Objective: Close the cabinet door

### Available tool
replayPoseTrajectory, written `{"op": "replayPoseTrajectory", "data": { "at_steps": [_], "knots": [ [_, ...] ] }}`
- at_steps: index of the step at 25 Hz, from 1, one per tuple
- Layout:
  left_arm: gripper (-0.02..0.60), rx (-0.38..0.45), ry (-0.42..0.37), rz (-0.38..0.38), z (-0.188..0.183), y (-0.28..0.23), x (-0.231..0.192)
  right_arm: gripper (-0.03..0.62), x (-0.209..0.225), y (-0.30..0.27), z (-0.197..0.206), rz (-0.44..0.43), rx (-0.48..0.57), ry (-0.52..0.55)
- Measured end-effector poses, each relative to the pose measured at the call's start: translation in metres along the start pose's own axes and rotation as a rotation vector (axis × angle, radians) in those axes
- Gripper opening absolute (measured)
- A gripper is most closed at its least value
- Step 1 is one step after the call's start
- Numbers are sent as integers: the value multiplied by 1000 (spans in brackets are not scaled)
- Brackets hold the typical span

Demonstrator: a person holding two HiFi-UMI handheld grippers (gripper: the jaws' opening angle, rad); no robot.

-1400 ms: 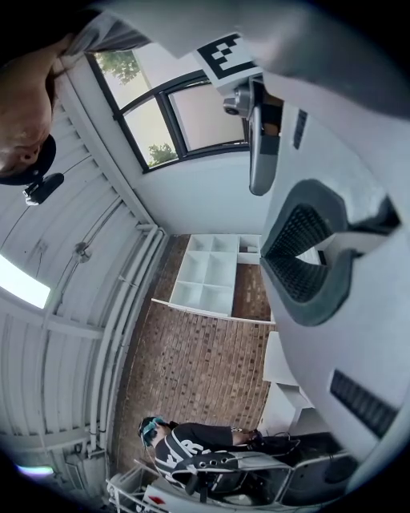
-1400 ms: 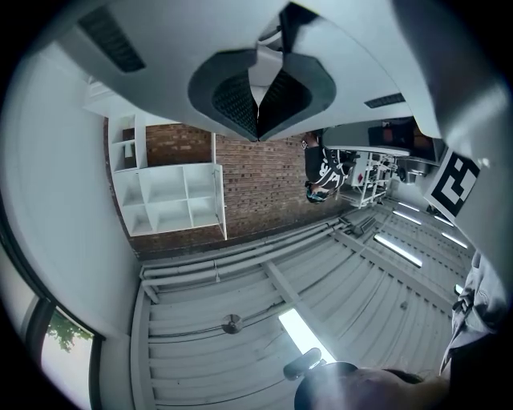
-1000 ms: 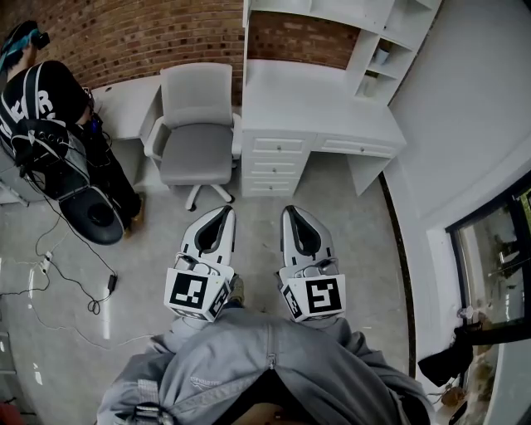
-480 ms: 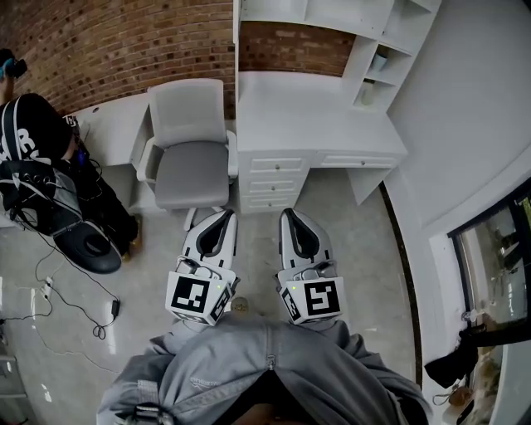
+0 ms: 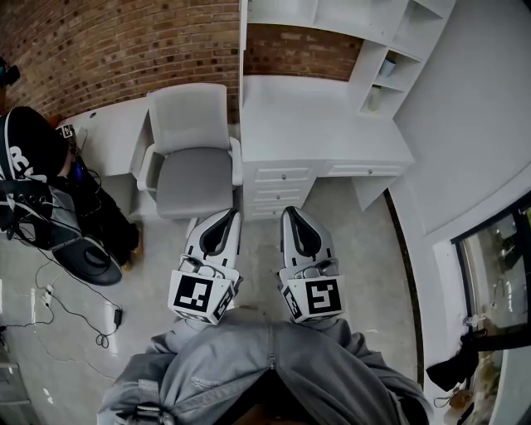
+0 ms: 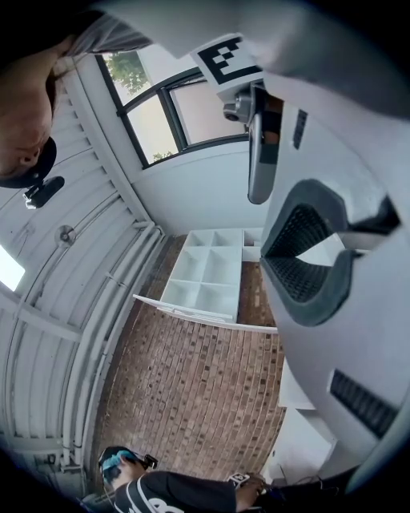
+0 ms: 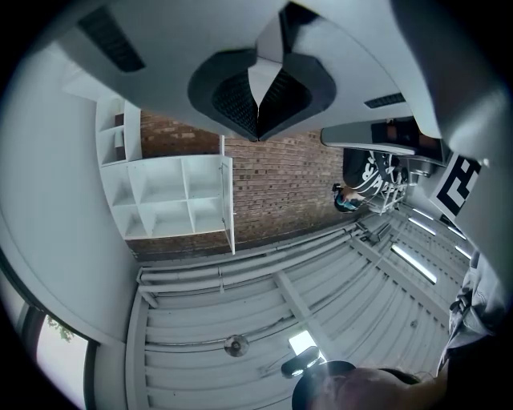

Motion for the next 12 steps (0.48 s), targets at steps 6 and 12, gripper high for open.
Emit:
{"op": "replayPoseTrajectory", "data": {
  "at_steps": [6,12],
  "knots": [
    [3,-7,-4,14,2,-19,-26,26,1,-31,2,19,7,-2],
    [3,-1,3,27,4,-29,-41,26,-2,-47,9,29,-19,-3]
  ]
}}
Point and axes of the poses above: the fingertips, and each gripper's own axes: y backward along the fingers, x to its right, z out of its underside, the point moved 2 cm from there along y, backward along the fingers, and after that the axes turned 8 degrees about -x, right-handed, at the moved point
